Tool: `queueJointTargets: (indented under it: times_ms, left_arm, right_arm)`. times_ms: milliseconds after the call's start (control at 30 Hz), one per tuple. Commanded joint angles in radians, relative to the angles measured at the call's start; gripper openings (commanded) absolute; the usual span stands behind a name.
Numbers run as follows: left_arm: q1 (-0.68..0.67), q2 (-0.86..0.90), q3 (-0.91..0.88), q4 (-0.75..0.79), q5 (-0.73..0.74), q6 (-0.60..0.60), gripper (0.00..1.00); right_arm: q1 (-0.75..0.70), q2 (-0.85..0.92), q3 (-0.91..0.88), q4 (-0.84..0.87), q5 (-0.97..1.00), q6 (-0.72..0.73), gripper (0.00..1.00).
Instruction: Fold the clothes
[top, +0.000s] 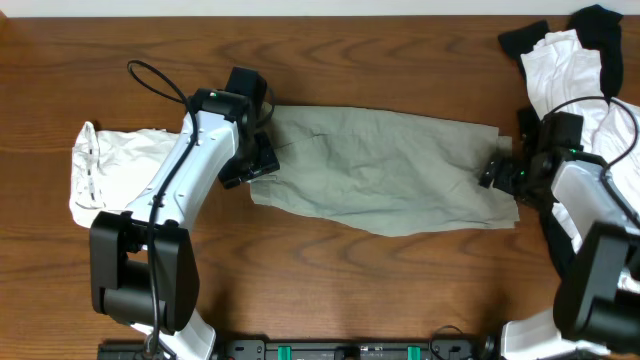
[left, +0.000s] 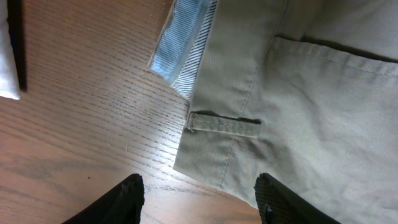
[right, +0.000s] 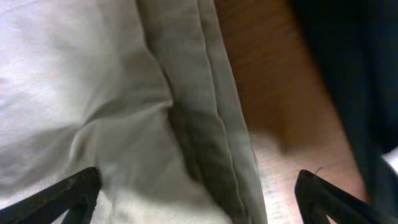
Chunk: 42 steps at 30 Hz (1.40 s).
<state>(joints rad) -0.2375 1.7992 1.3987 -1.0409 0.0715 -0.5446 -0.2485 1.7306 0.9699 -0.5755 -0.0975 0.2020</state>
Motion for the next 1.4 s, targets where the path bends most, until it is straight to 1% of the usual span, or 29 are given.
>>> queueJointTargets:
  times_ms: [0,67,100,133,200,300,467,500,533,667,733,800,833,967,1067,1133,1233,1367]
  left_arm:
    - [0.002,-0.005,-0.004,-0.006,-0.015,0.013,0.6]
    - [0.002,-0.005,-0.004,-0.006,-0.015,0.013,0.6]
    - [0.002,-0.005,-0.004,-0.006,-0.015,0.013,0.6]
    - [0.002,-0.005,-0.004,-0.006,-0.015,0.013,0.6]
    - [0.002,-0.005,-0.003,-0.006,-0.015,0.013,0.6]
    - [0.002,-0.005,-0.004,-0.006,-0.015,0.013,0.6]
    - [0.002,-0.005,-0.004,-0.014,-0.015,0.013,0.6]
    - [0.002,-0.005,-0.004,-0.017,-0.015,0.013,0.6]
    - [0.002,-0.005,-0.003,-0.019,-0.015,0.013,0.6]
    - [0.002,-0.006,-0.003,-0.033,-0.014,0.014,0.58]
    - [0.002,-0.014,-0.003,-0.041,-0.014,0.021,0.52]
    - [0.002,-0.03,-0.001,-0.05,-0.014,0.043,0.48]
    - [0.002,-0.04,0.0,-0.055,-0.014,0.051,0.48]
    - [0.005,-0.106,0.0,-0.077,-0.016,0.055,0.47]
    - [0.008,-0.174,0.0,-0.076,-0.023,0.055,0.47]
    - [0.014,-0.215,0.0,-0.076,-0.063,0.054,0.48]
    - [0.034,-0.259,0.0,-0.078,-0.128,0.054,0.48]
    - [0.09,-0.285,0.0,-0.084,-0.135,0.053,0.48]
  right_arm:
    - [-0.006,0.068,-0.002,0.029,-0.039,-0.018,0.99]
    - [-0.006,0.111,-0.002,0.052,-0.116,-0.018,0.99]
    - [-0.005,0.135,-0.002,0.063,-0.166,-0.017,0.97]
    - [-0.005,0.155,-0.002,0.07,-0.208,-0.018,0.93]
    - [-0.003,0.199,-0.002,0.082,-0.279,-0.018,0.81]
    - [0.006,0.24,-0.002,0.086,-0.318,-0.032,0.6]
    - [0.019,0.249,-0.002,0.071,-0.323,-0.047,0.21]
    - [0.019,0.248,-0.002,0.07,-0.323,-0.047,0.1]
    - [0.019,0.248,-0.002,0.07,-0.323,-0.047,0.01]
    - [0.017,0.221,-0.002,0.063,-0.321,-0.047,0.01]
    - [0.007,0.184,-0.001,0.059,-0.321,-0.047,0.01]
    - [-0.01,0.128,0.011,0.046,-0.32,-0.047,0.01]
    - [-0.019,0.102,0.022,0.032,-0.315,-0.046,0.01]
    - [-0.064,-0.006,0.133,-0.119,-0.23,-0.051,0.01]
    - [-0.08,-0.064,0.252,-0.252,-0.164,-0.077,0.01]
    - [-0.08,-0.091,0.33,-0.32,-0.138,-0.078,0.01]
    - [-0.071,-0.118,0.431,-0.401,-0.142,-0.08,0.01]
    - [-0.006,-0.132,0.533,-0.504,-0.143,-0.08,0.01]
